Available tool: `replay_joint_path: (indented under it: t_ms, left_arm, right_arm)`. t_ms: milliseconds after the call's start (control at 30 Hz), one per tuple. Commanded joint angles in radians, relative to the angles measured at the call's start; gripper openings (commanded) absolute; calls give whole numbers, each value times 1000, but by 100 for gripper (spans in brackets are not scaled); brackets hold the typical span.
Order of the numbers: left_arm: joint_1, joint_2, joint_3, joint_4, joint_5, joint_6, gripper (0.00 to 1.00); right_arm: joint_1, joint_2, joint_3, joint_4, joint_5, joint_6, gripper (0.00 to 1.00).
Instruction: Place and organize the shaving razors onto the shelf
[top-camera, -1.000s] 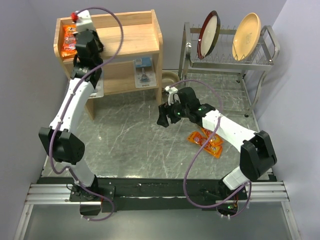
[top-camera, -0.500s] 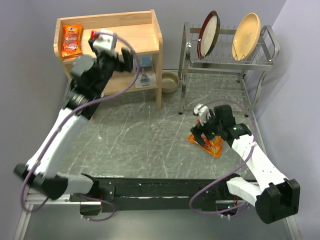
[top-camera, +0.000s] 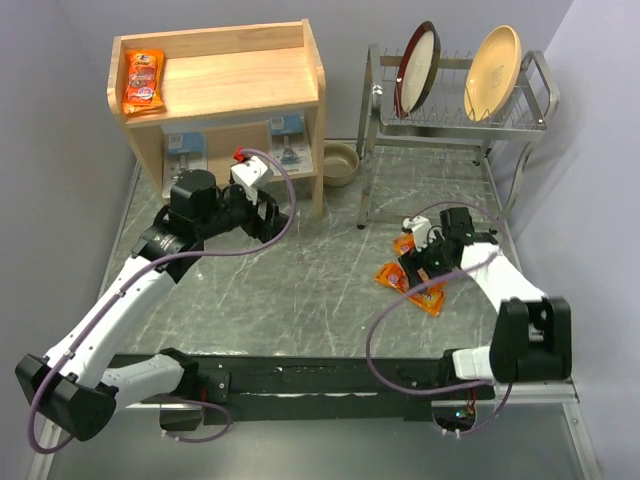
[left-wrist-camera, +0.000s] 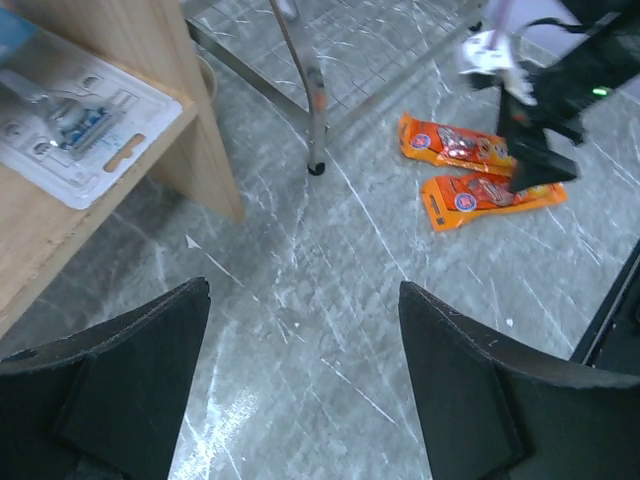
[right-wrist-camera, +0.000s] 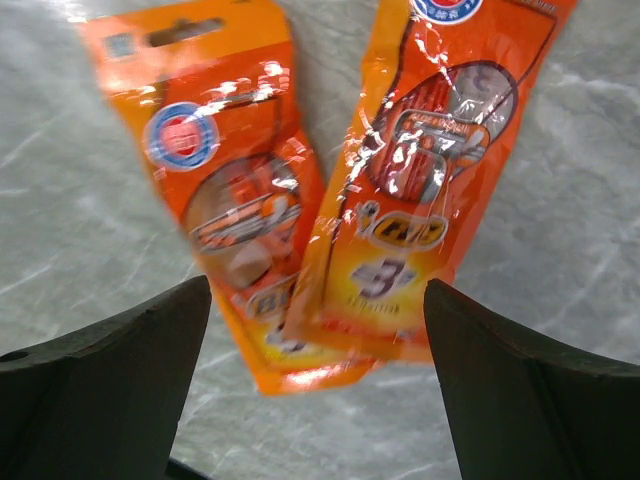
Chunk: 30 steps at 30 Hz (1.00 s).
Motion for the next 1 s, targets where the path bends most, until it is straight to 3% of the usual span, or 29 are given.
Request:
replay_joint_path:
  t_ms: [0,167,333,367,600,733,800,867,967]
  left_arm:
    - [1,0,45,7,67,28,81]
    - [1,32,71,-1,80,22,81]
    - [1,46,95,-18,73,32,81]
    - [1,46,94,-23,71,43,82]
    - [1,5,14,-27,68,58,83]
    - [1,-7,5,-39,57,69,83]
    - [1,-15,-3,-38,44,69,84]
    - [3,-20,-9,-32,44,66,84]
    - [12,-18,-6,-27,53,60,84]
  right_arm:
    - [-19,109,60,77,55,21,93]
    - [-48,178,34,152,70,-14,92]
    - [-71,245,95,102,61,-42,73]
    - [-76,236,101,94,56,-51,67]
    - [-83,-6,69,39,-80,-226,59]
    - [-68,-81,60,-7,-129,-304,48]
    - [-53,-107,46,3,-111,-304,50]
    - [-45,-98,45,37,-94,-269,63]
    - [-48,-33,69,77,-46,-200,71]
